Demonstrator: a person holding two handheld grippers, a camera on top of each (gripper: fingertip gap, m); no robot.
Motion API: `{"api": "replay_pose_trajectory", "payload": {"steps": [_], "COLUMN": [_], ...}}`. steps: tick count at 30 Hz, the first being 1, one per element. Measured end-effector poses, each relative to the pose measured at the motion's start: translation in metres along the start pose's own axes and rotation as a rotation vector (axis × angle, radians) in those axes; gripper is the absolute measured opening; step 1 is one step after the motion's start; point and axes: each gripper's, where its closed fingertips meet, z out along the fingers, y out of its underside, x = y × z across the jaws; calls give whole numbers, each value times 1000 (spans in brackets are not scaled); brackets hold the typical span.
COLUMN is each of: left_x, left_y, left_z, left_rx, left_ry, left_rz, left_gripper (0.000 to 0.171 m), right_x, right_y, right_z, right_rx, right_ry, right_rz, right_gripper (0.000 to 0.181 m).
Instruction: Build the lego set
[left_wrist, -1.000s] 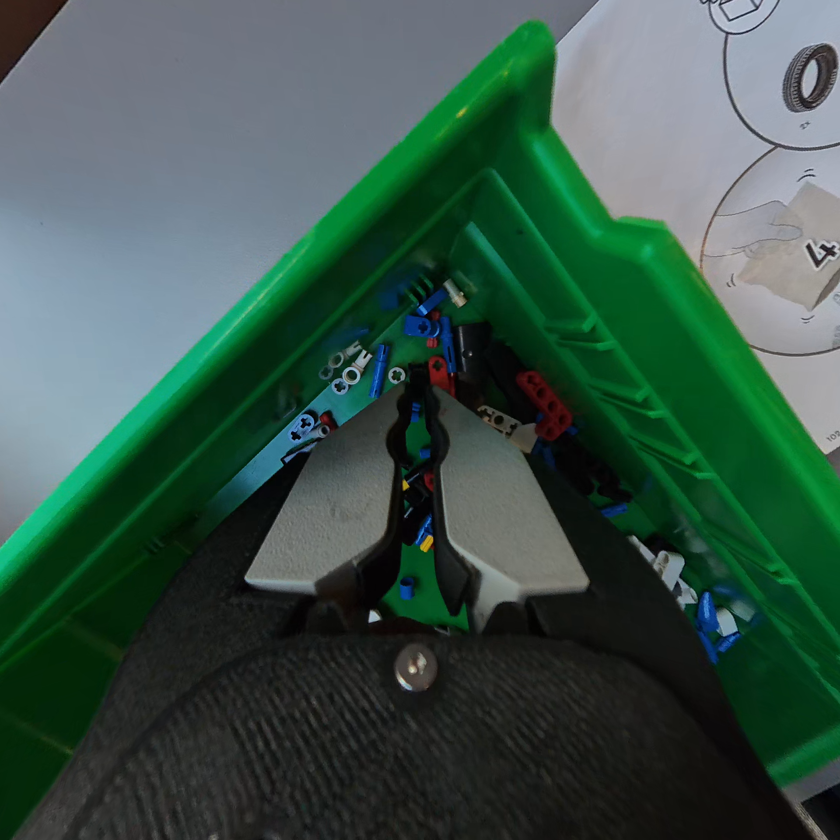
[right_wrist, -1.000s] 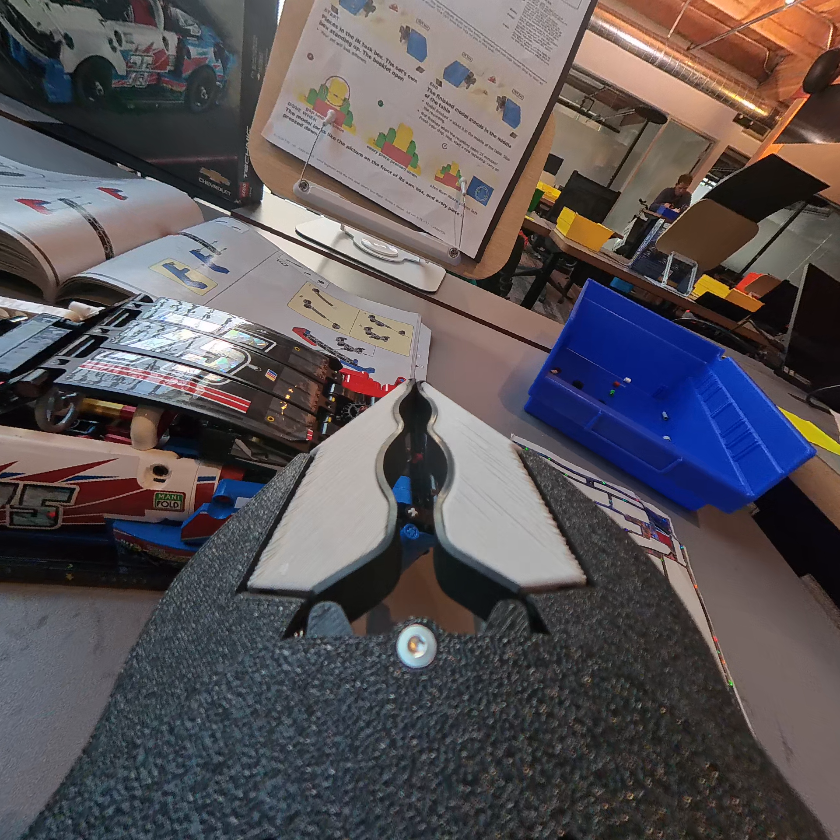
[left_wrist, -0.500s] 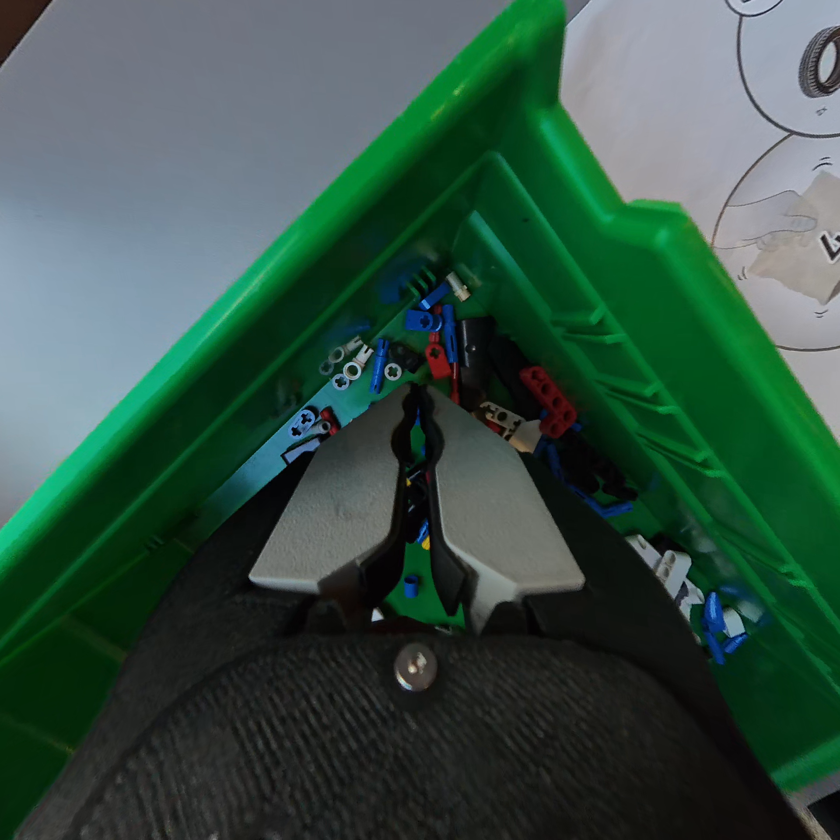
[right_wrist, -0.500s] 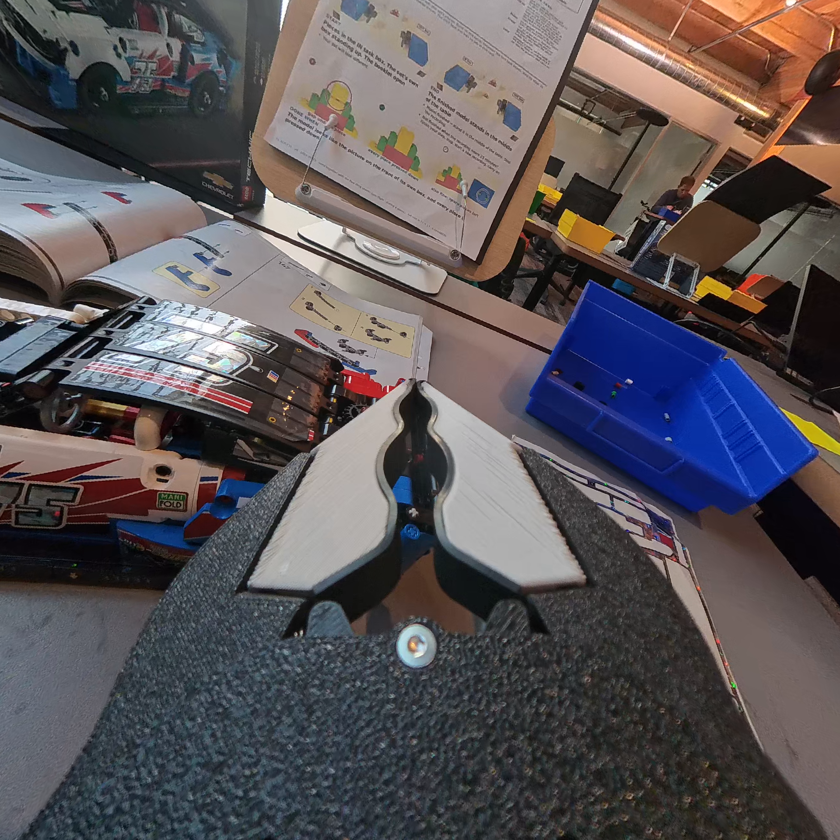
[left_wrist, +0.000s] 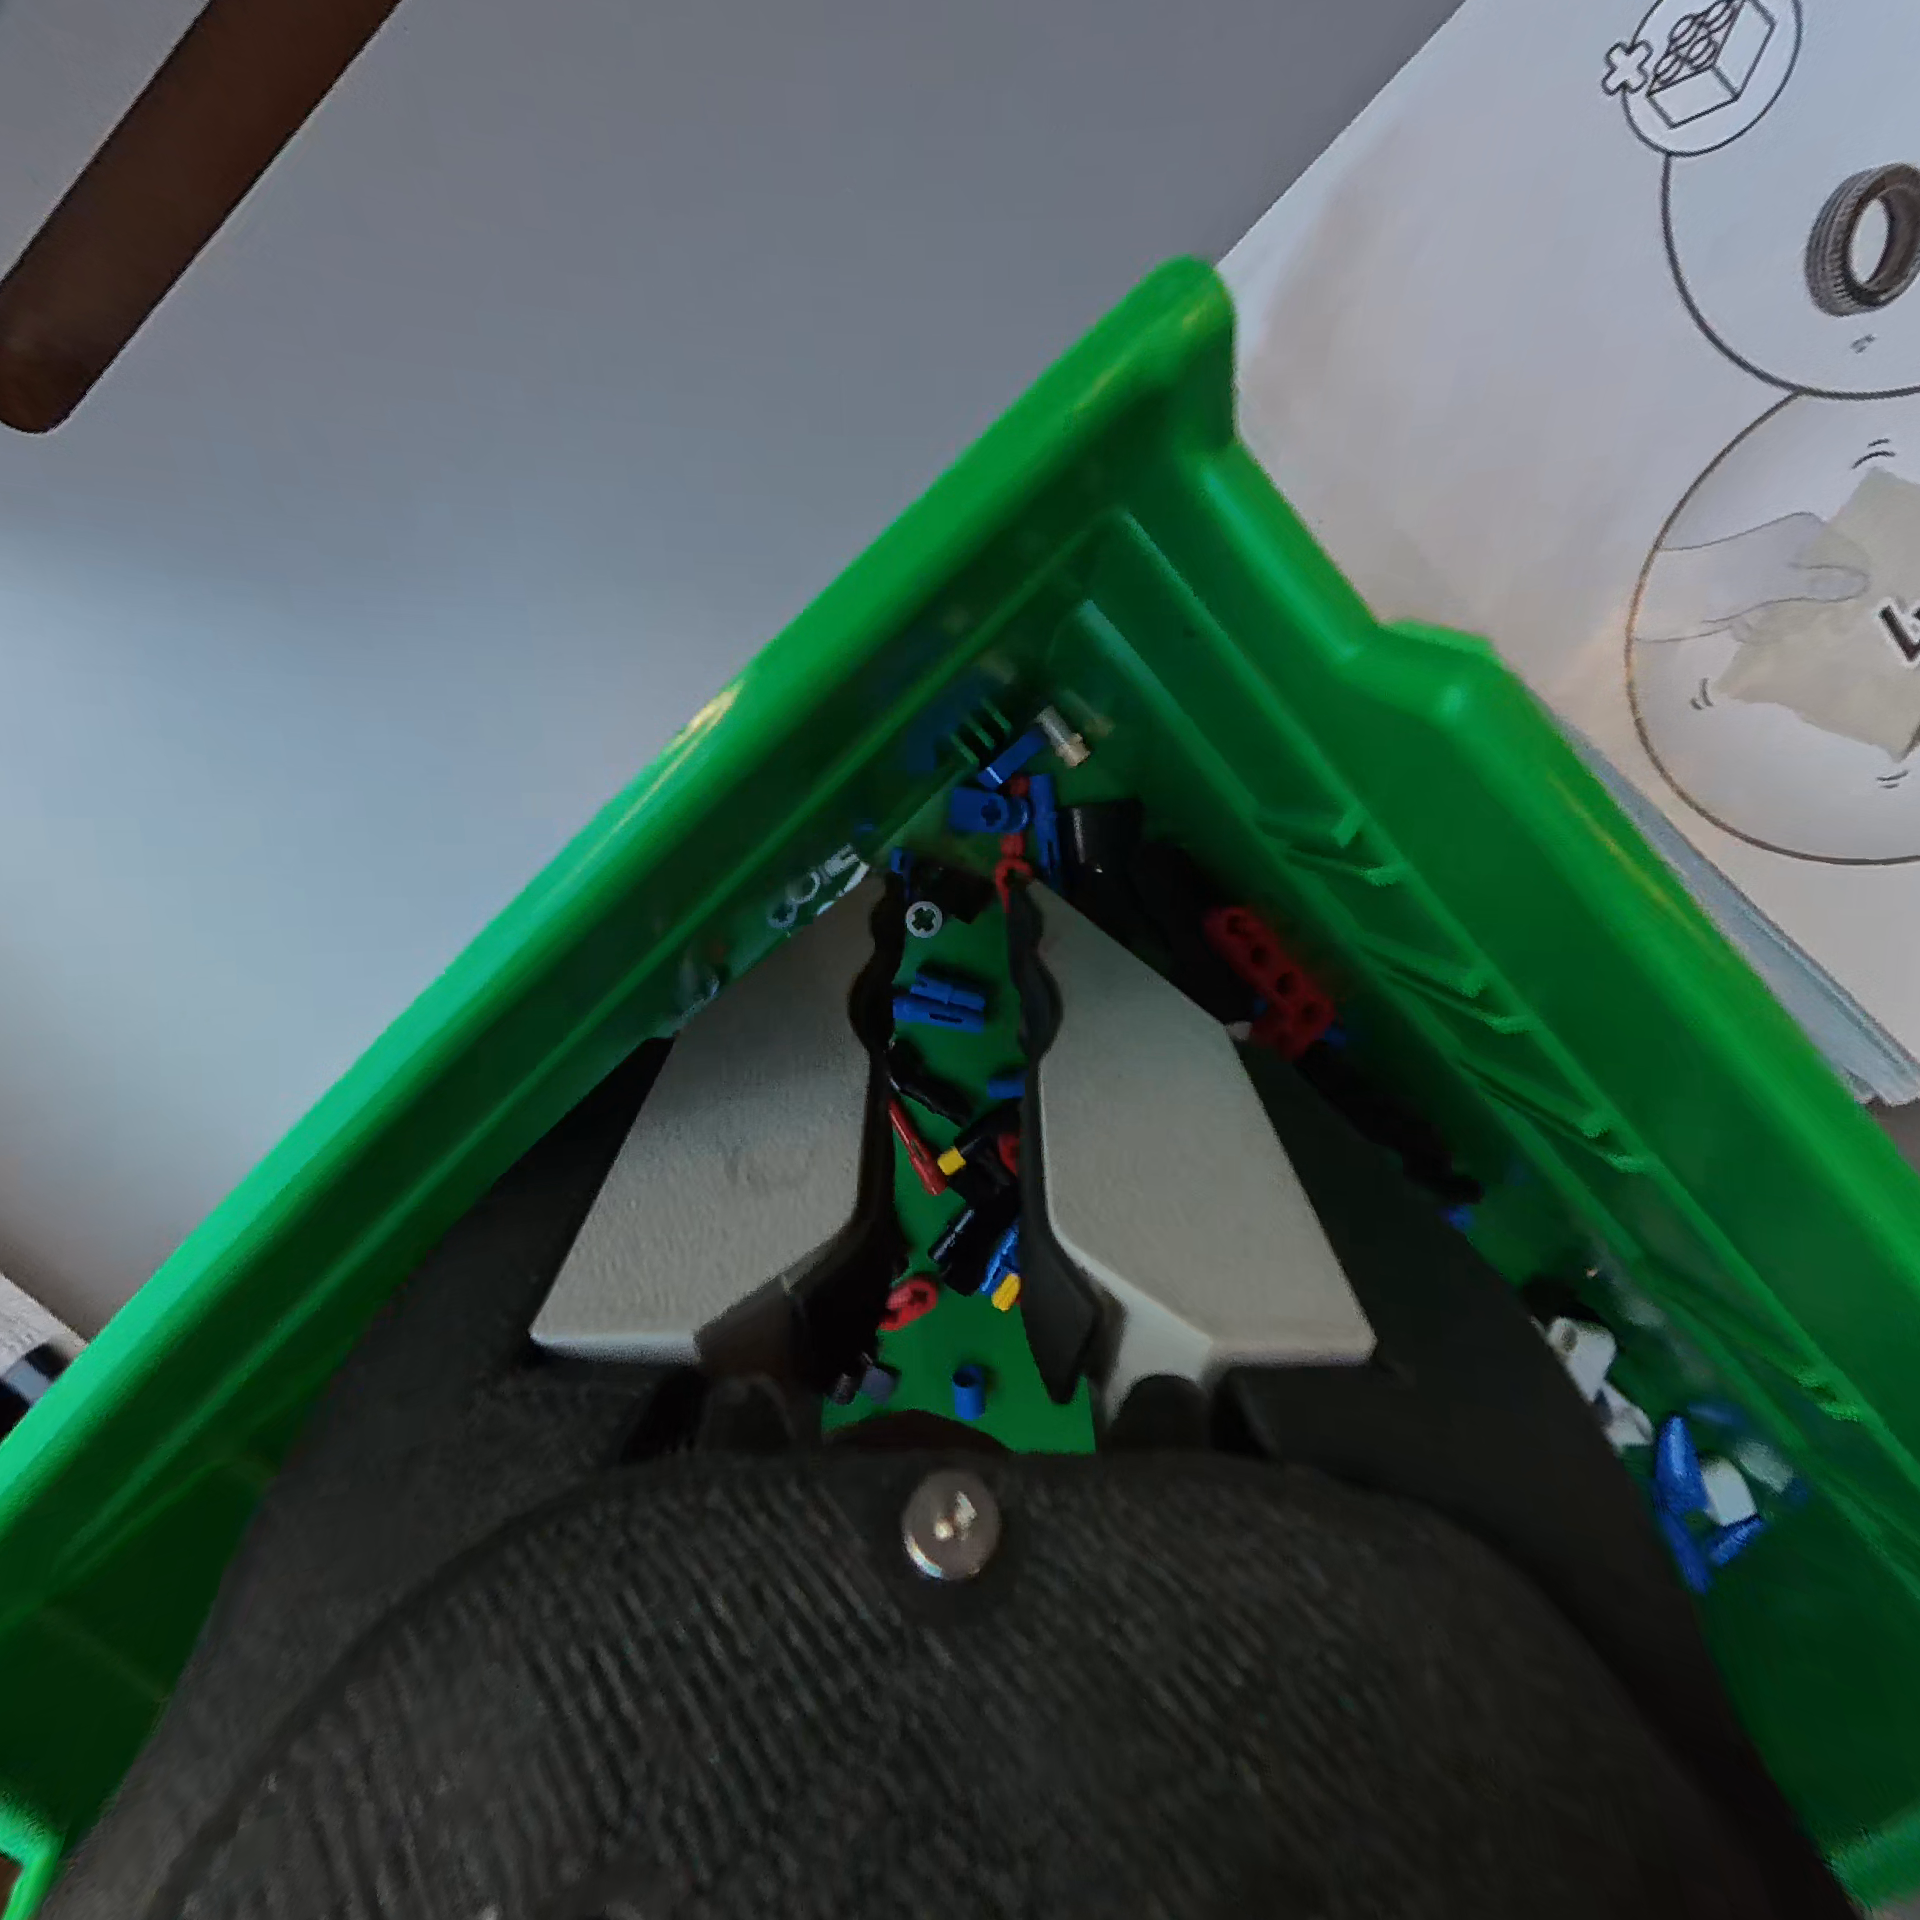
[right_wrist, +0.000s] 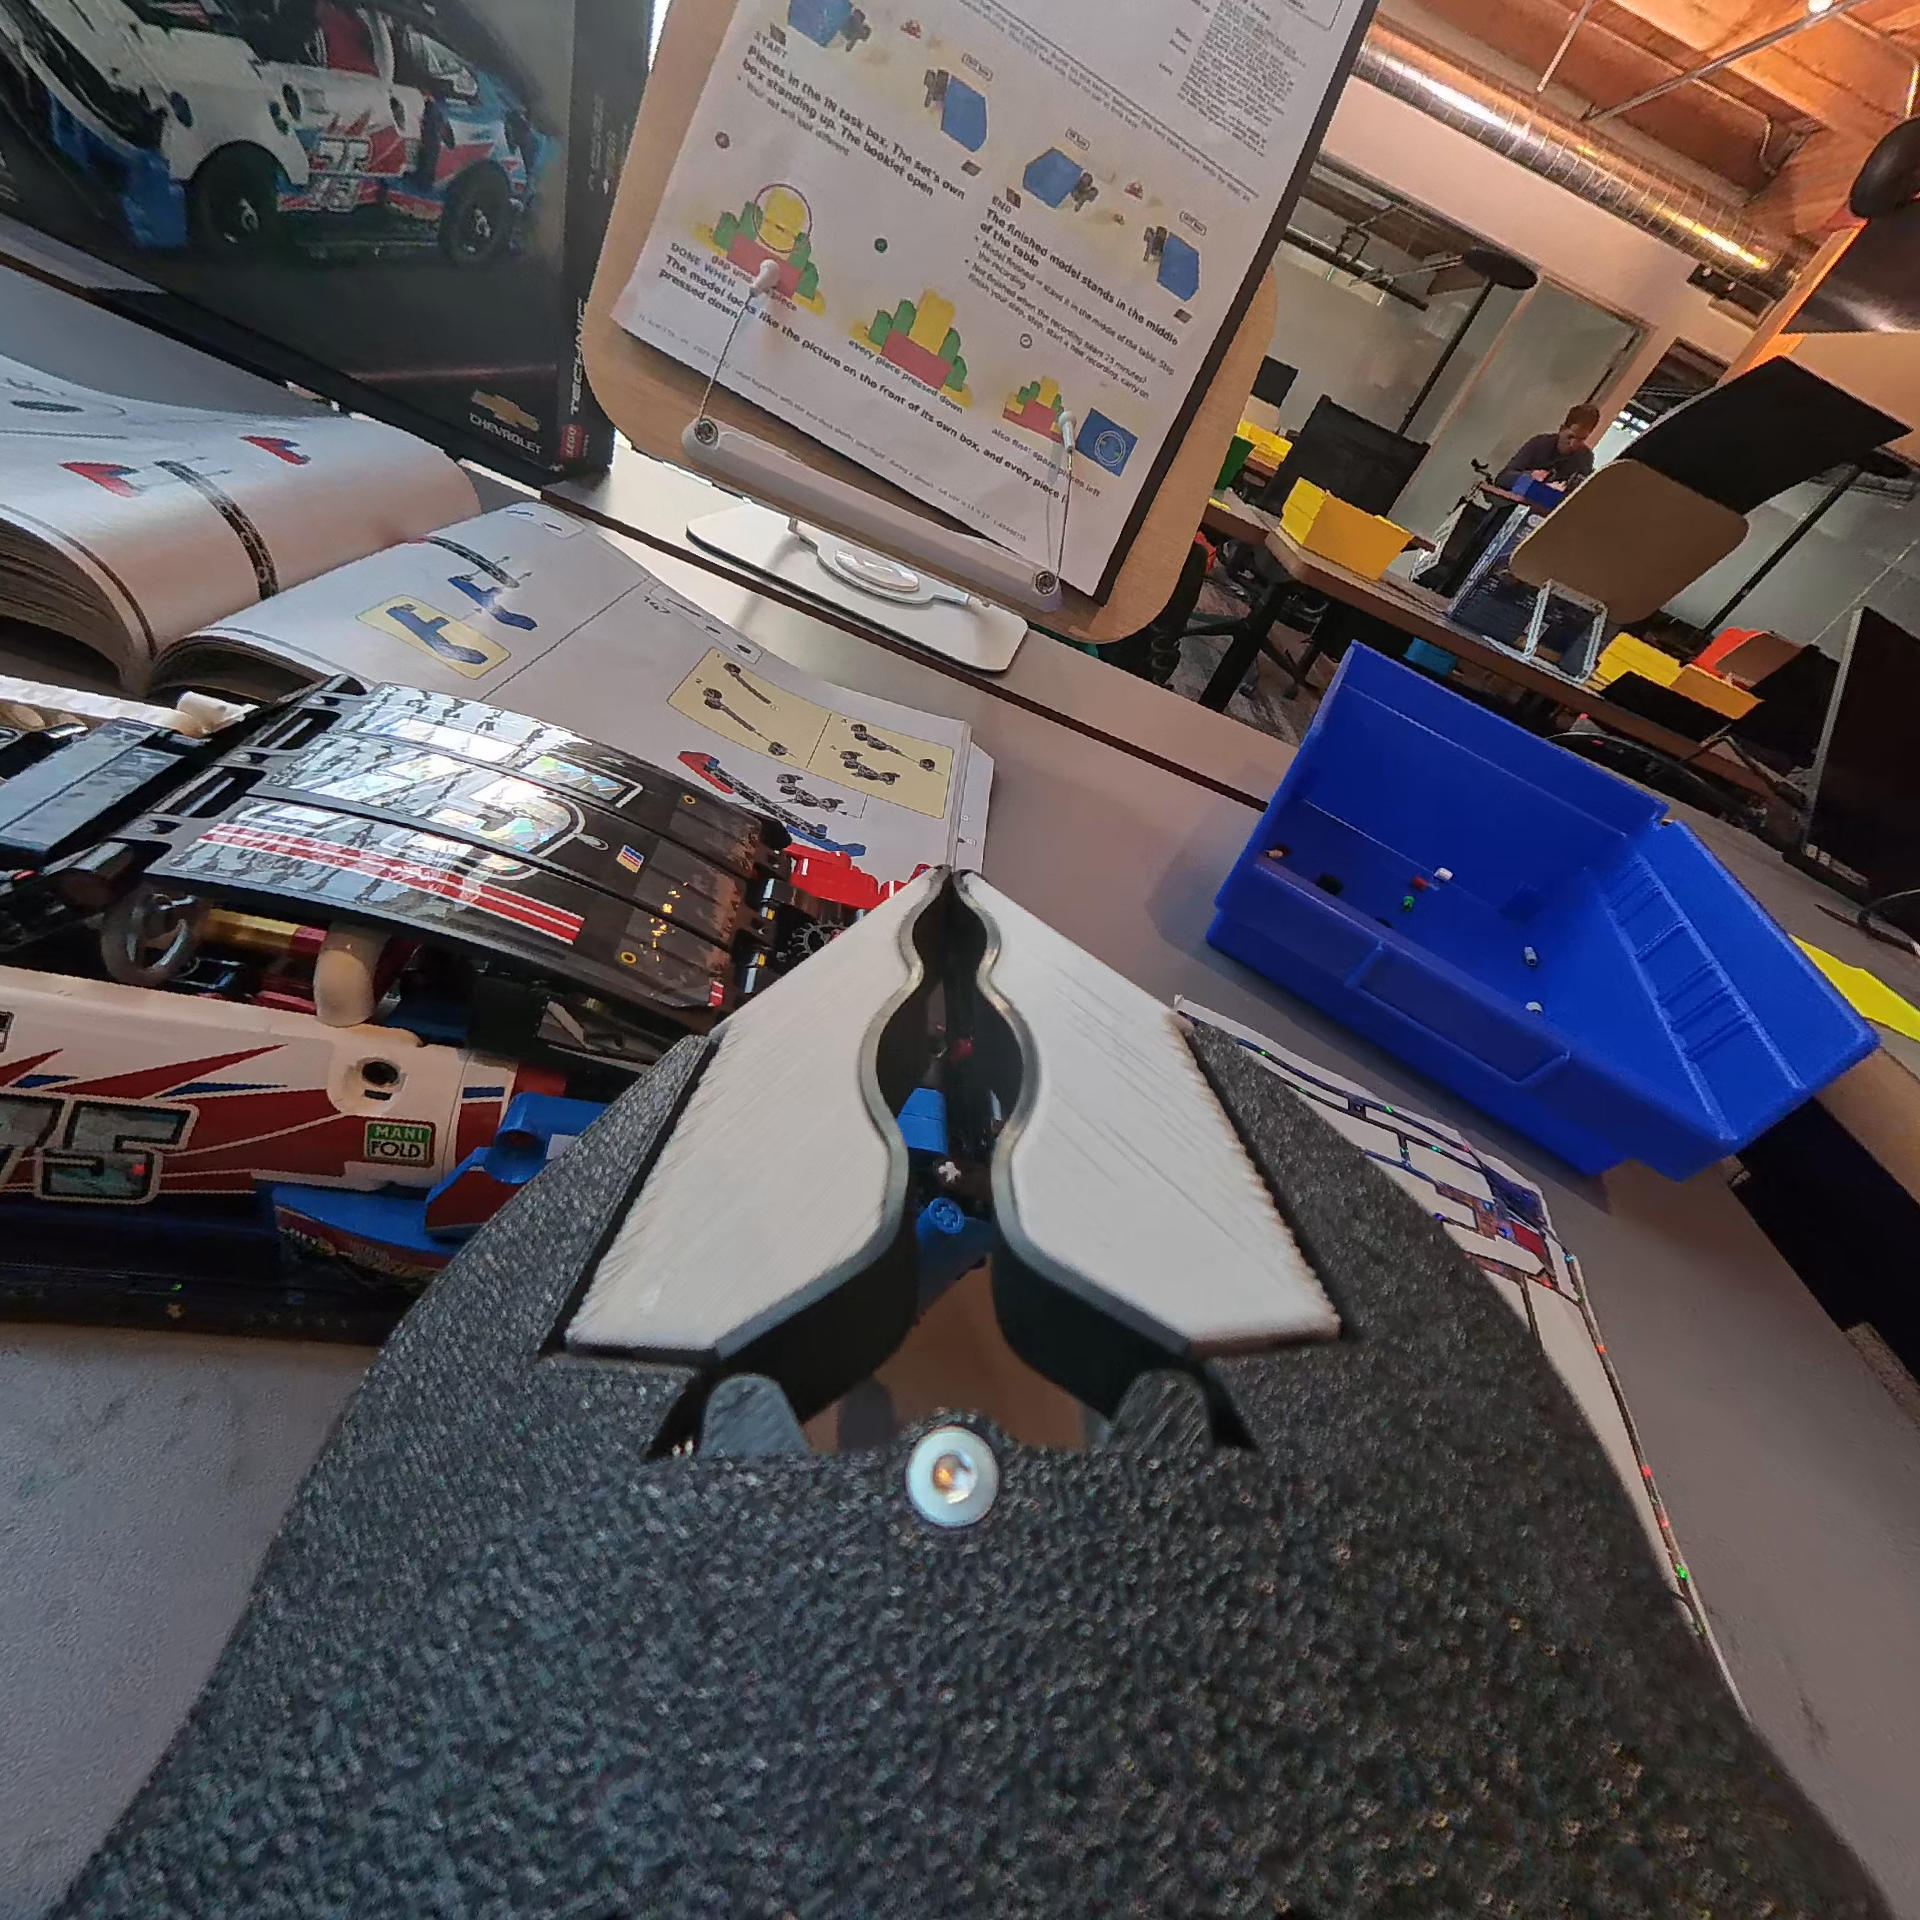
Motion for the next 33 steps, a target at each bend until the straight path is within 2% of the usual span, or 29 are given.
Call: {"api": "replay_pose_trajectory", "payload": {"steps": [5,10,17,19,22,26,33], "left_x": [2,-3,5,11,18,8,2], "left_y": [0,4,2,5,9,6,3], "left_z": [1,-1,0,-1,-3,-6,-2], "left_rx": [-4,-9,10,-4,-24,-5,-7], "left_ry": [39,30,91,116,114,50,63], "left_rz": [-26,-26,-51,-54,-24,-6,-44], "left_gripper": [13,20,7,18,26,20,18], "right_x": [0,0,-1,-1,-1,-2,-2], "right_y": [0,0,0,0,0,1,0], "right_z": [0,0,0,0,0,0,0], "right_rx": [1,3,1,2,0,-3,-1], "right_ry": [-2,-4,-5,-4,-3,-6,-5], "right_rz": [2,3,-3,-4,-5,-9,-6], "right_gripper": [0,0,0,0,0,0,0]}}
